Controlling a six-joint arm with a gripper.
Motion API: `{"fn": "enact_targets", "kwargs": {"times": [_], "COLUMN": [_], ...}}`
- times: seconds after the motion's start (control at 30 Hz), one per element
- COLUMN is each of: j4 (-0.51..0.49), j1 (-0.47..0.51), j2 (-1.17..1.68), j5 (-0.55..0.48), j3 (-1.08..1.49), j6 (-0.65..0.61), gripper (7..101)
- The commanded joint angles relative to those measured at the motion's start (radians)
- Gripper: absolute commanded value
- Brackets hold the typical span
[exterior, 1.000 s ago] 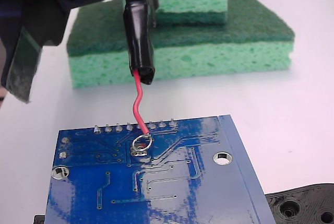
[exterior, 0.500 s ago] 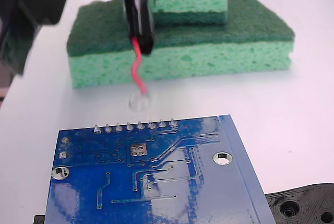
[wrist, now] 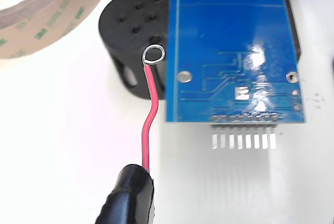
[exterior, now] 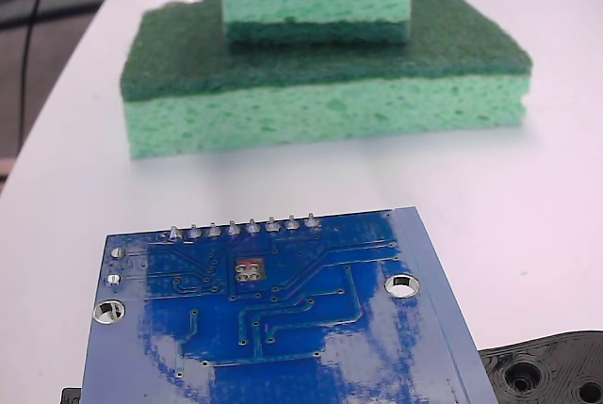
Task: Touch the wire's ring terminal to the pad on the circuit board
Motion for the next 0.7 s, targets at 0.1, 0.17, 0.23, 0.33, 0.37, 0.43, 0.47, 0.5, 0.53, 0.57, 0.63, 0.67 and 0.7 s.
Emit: {"fn": "enact_targets", "kwargs": {"times": [0.1,0.17,0.23,0.33,0.37,0.43,0.47,0.5,0.53,0.57,0.63,0.67,0.7], "j4": [0.000,0.011,0.032,0.063,0.072,0.097,0.107,0.112,0.117,0.126,0.146,0.160,0.176], "j1": [-0.034,-0.046,-0.055,-0.066,-0.069,-0.081,-0.086,-0.087,-0.091,-0.094,-0.101,-0.104,-0.107], "j2": [0.095,0.161,0.229,0.314,0.339,0.396,0.433,0.469,0.508,0.541,0.614,0.653,0.690], "j5": [0.026,0.037,0.044,0.057,0.058,0.069,0.072,0.072,0.072,0.071,0.074,0.075,0.077], "j3": [0.071,0.110,0.146,0.199,0.215,0.250,0.270,0.293,0.314,0.334,0.374,0.394,0.413], "j6": [0.009,0.012,0.012,0.011,0.009,0.009,0.012,0.017,0.018,0.020,0.023,0.025,0.025], "gripper": [100.3,100.3,100.3,100.3,100.3,100.3,100.3,100.3,100.3,100.3,100.3,100.3,100.3]}}
